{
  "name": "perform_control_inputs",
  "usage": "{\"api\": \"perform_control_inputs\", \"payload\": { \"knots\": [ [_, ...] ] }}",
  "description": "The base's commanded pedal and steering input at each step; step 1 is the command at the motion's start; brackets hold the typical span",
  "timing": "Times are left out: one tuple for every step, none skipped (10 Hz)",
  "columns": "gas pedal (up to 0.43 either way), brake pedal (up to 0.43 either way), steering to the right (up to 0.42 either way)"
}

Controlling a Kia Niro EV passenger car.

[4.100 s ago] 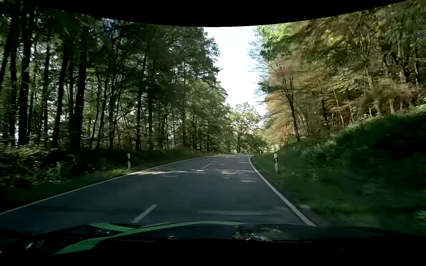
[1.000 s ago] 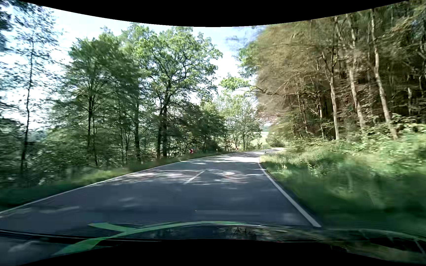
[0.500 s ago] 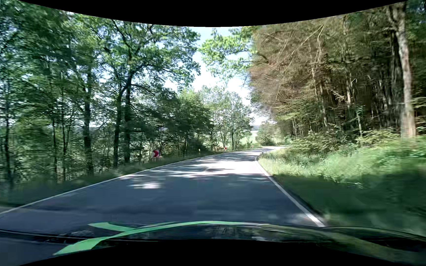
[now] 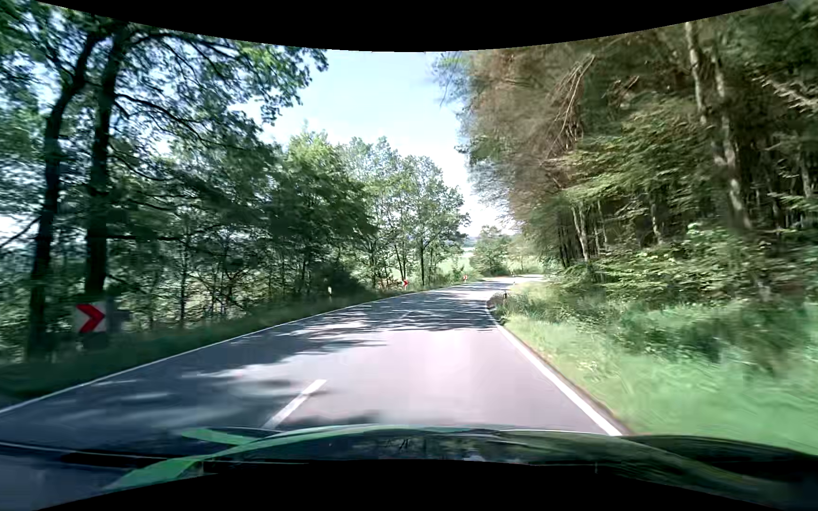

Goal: Follow the waypoints while adhering to traffic rules and regulations

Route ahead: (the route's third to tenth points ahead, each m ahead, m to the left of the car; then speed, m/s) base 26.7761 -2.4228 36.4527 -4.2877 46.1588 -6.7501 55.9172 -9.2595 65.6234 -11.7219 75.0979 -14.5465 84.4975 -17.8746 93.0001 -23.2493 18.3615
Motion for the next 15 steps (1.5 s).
{"api": "perform_control_inputs", "payload": {
  "knots": [
    [0.118, 0.000, 0.029],
    [0.118, 0.000, 0.028],
    [0.118, 0.000, 0.028],
    [0.118, 0.000, 0.028],
    [0.118, 0.000, 0.028],
    [0.130, 0.000, 0.028],
    [0.150, 0.000, 0.028],
    [0.150, 0.000, 0.028],
    [0.118, 0.000, 0.027],
    [0.087, 0.000, 0.028],
    [0.079, 0.000, 0.027],
    [0.067, 0.000, 0.027],
    [0.067, 0.000, 0.026],
    [0.067, 0.000, 0.024],
    [0.067, 0.000, 0.023]
  ]
}}
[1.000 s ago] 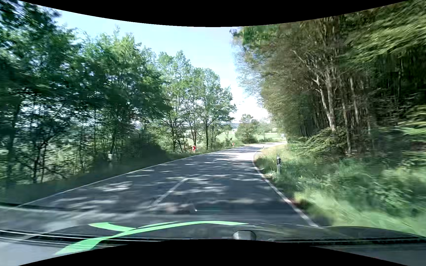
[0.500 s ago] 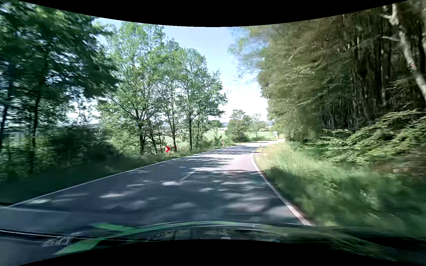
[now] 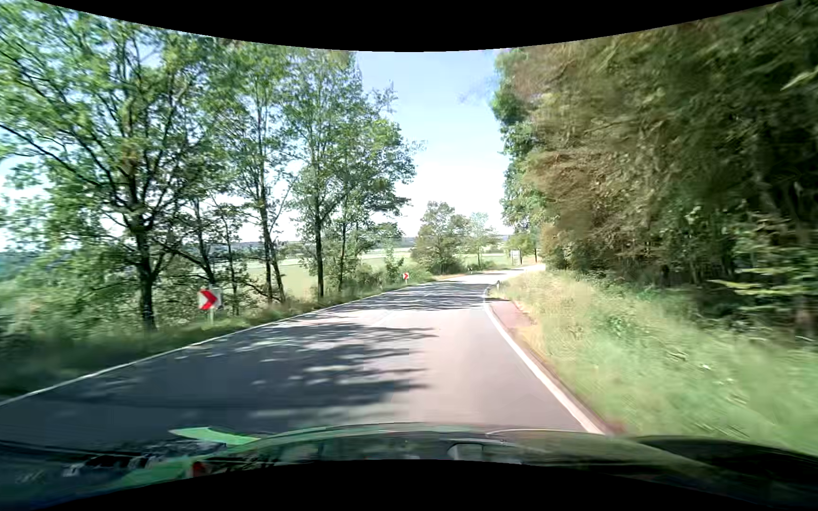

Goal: Follow the waypoints while adhering to traffic rules and regulations

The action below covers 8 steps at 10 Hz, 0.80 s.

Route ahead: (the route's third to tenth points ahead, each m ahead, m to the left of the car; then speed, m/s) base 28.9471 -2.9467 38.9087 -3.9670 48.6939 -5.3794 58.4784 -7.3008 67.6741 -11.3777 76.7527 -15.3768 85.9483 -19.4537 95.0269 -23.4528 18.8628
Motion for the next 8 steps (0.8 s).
{"api": "perform_control_inputs", "payload": {
  "knots": [
    [0.079, 0.000, 0.023],
    [0.079, 0.000, 0.024],
    [0.087, 0.000, 0.024],
    [0.087, 0.000, 0.026],
    [0.087, 0.000, 0.028],
    [0.087, 0.000, 0.029],
    [0.098, 0.000, 0.030],
    [0.110, 0.000, 0.030]
  ]
}}
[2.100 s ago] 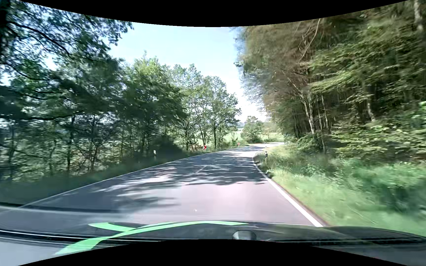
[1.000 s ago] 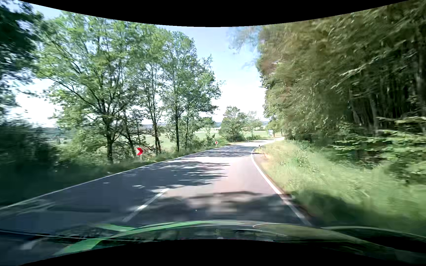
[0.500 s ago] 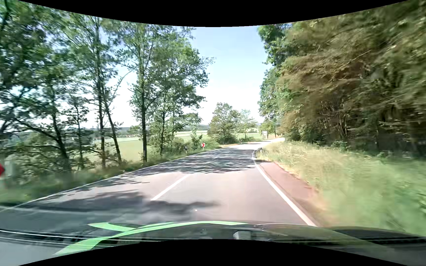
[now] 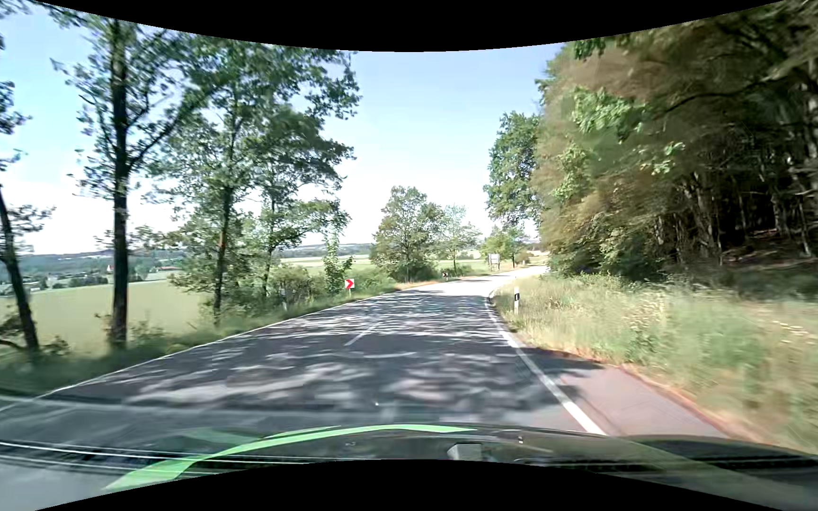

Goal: Follow the waypoints while adhering to traffic rules and regulations

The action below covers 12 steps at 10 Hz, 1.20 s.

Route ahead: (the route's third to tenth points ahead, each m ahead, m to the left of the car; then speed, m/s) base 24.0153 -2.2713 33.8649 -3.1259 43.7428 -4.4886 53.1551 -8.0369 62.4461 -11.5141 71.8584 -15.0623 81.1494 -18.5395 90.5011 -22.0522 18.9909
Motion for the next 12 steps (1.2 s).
{"api": "perform_control_inputs", "payload": {
  "knots": [
    [0.110, 0.000, 0.030],
    [0.110, 0.000, 0.030],
    [0.110, 0.000, 0.030],
    [0.110, 0.000, 0.030],
    [0.110, 0.000, 0.030],
    [0.087, 0.000, 0.030],
    [0.079, 0.000, 0.030],
    [0.079, 0.000, 0.030],
    [0.067, 0.000, 0.030],
    [0.067, 0.000, 0.030],
    [0.067, 0.000, 0.030],
    [0.067, 0.000, 0.030]
  ]
}}
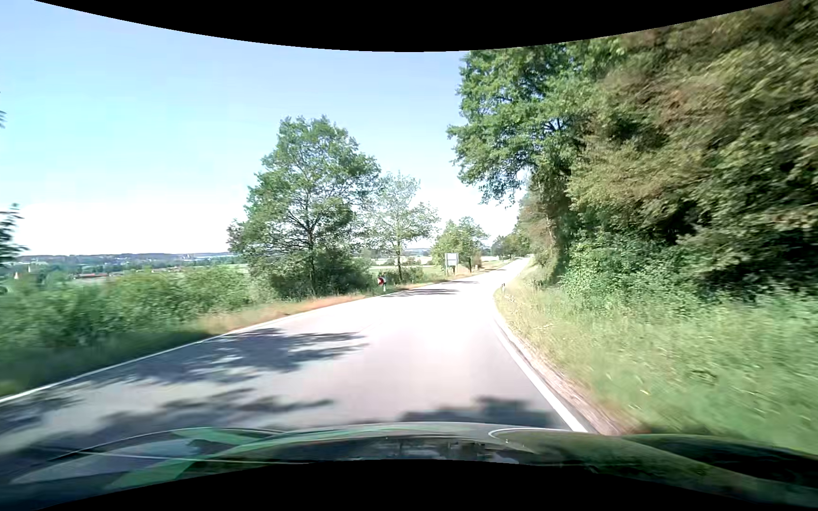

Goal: Follow the waypoints while adhering to traffic rules and regulations

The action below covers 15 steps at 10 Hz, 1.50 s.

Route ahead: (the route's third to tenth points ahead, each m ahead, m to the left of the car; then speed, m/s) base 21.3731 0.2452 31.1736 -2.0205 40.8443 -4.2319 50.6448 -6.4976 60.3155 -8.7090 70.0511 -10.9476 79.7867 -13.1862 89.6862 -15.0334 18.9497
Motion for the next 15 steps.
{"api": "perform_control_inputs", "payload": {
  "knots": [
    [0.047, 0.000, 0.030],
    [0.047, 0.000, 0.030],
    [0.047, 0.000, 0.030],
    [0.059, 0.000, 0.030],
    [0.079, 0.000, 0.031],
    [0.110, 0.000, 0.033],
    [0.130, 0.000, 0.037],
    [0.138, 0.000, 0.037],
    [0.150, 0.000, 0.036],
    [0.157, 0.000, 0.034],
    [0.169, 0.000, 0.031],
    [0.177, 0.000, 0.030],
    [0.189, 0.000, 0.028],
    [0.189, 0.000, 0.026],
    [0.197, 0.000, 0.024]
  ]
}}
